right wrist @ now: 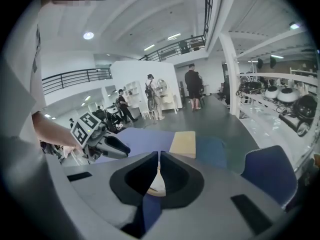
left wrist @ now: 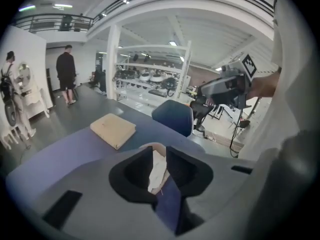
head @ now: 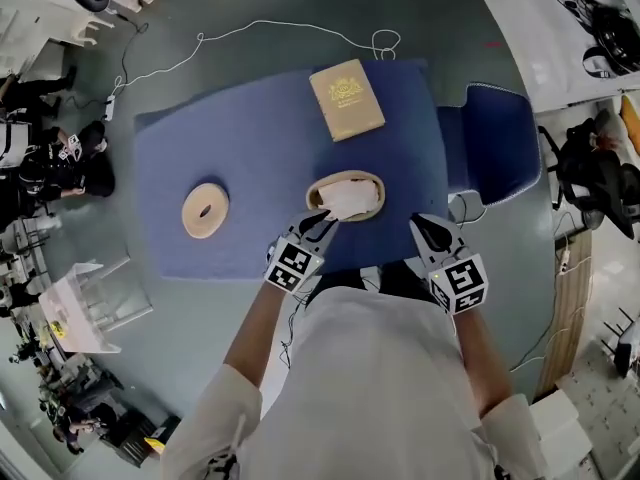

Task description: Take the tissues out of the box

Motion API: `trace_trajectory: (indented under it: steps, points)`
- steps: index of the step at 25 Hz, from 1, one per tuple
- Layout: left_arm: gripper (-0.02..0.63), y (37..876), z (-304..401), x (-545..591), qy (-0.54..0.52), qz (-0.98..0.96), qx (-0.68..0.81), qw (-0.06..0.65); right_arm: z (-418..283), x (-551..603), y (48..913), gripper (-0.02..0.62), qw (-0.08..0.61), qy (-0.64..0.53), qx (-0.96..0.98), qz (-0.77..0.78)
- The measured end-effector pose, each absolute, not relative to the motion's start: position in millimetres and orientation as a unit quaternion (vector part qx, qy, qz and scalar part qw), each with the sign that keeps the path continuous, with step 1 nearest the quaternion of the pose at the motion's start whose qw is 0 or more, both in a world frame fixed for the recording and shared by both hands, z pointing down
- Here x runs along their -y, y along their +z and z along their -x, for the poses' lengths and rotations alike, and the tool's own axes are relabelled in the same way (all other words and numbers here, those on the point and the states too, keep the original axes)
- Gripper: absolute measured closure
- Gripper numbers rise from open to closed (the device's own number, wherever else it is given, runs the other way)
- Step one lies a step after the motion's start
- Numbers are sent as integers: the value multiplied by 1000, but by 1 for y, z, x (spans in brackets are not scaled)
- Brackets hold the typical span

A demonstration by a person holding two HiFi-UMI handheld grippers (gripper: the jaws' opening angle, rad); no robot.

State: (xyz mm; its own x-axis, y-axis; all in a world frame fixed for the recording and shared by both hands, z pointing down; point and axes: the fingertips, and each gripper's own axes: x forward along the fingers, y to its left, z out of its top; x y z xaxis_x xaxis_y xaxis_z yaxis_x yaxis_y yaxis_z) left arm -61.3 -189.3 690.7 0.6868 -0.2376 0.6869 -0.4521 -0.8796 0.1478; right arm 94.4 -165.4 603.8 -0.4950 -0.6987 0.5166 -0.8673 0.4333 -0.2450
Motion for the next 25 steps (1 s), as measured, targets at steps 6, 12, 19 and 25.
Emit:
trace_trajectory:
  steps: [6, 12, 19, 25]
  points:
    - [498, 756, 49, 179, 419, -889, 111, 145, -96, 157, 622, 557, 176, 268, 808, -495]
    - [480, 812, 45, 168, 487, -864, 63, 113, -93, 147, 636, 557, 174, 290, 790, -511]
    - [429, 852, 43, 171, 541, -837, 37, 73, -84, 139, 657, 557, 169, 315, 781, -512]
    - [422, 869, 42, 185, 574, -817, 52, 32, -77, 138, 667, 557, 168, 323, 783, -503]
